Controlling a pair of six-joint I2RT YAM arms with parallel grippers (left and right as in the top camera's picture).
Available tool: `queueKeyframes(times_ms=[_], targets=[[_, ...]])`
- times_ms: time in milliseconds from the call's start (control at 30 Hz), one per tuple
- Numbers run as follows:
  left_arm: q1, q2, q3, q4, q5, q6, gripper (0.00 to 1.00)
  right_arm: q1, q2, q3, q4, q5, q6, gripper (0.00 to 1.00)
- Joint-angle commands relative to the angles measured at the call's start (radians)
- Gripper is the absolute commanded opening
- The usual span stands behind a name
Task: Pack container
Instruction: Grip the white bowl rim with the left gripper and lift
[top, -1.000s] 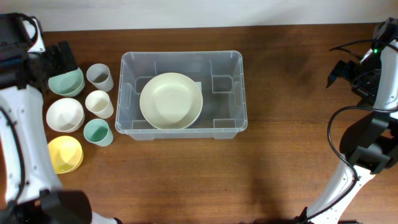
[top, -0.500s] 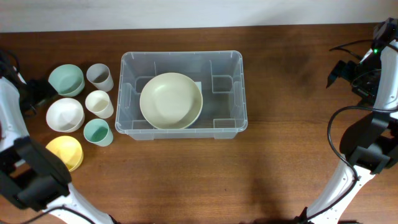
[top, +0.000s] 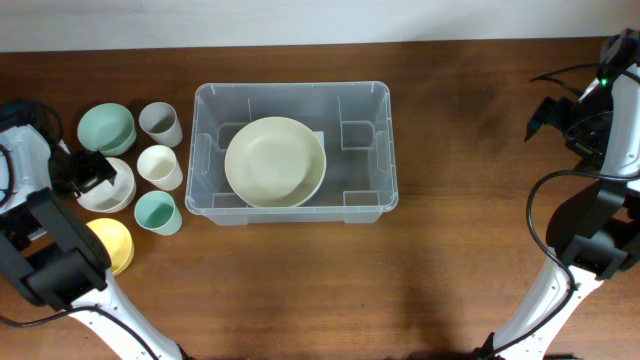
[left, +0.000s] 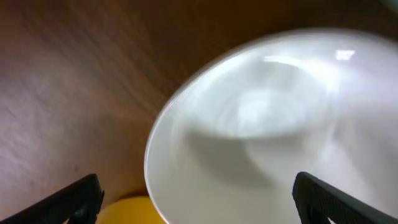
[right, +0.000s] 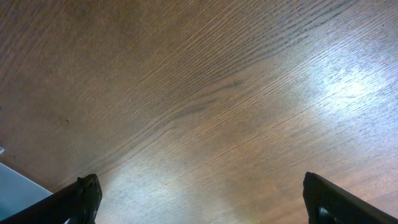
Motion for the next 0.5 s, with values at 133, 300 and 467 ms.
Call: queueKeyframes(times_ms=[133,300,467], targets=[[0.010,0.069,0.013,-0.040,-0.004,-0.006,0.98,-0.006,-0.040,-0.003,0.000,0.005,-0.007,0.99],[0.035,0.071,0.013,-0.027,-0.004,-0.006,0.81,-0.006,-0.040,-0.003,0.000,0.004,-0.006,0.99],[0.060,0.071,0.013,-0.020,-0.004,-0.006,0.50,-0.006,-0.040,-0.003,0.000,0.005,-0.006,0.99]])
